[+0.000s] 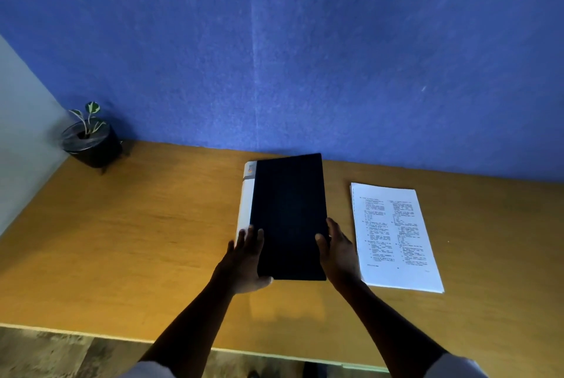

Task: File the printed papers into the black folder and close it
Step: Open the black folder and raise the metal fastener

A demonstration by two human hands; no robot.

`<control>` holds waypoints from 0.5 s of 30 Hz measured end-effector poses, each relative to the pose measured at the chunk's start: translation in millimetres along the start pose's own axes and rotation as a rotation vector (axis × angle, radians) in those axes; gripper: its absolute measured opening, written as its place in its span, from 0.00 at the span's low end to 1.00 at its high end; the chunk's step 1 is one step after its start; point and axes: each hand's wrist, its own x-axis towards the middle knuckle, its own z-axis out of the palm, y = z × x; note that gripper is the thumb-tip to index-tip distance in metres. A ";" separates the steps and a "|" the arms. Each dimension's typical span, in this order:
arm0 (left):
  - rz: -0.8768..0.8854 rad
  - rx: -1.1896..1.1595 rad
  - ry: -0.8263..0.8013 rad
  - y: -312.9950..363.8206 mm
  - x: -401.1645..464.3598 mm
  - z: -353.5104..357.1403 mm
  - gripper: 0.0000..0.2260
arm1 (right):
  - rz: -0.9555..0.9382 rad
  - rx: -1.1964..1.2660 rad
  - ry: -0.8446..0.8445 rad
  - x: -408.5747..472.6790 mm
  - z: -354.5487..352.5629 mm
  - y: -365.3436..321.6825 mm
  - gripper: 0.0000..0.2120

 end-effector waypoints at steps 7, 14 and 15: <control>0.154 -0.050 0.096 38.7 -0.2 -27.0 0.49 | -0.099 0.019 0.143 -4.7 -0.3 -35.6 0.23; 0.243 -0.059 0.294 28.7 -20.6 -31.8 0.35 | -0.179 0.177 0.172 -7.3 -6.1 -56.2 0.26; 0.251 -0.057 0.319 26.1 -23.3 -31.8 0.33 | -0.181 0.214 0.171 -7.9 -5.6 -57.0 0.25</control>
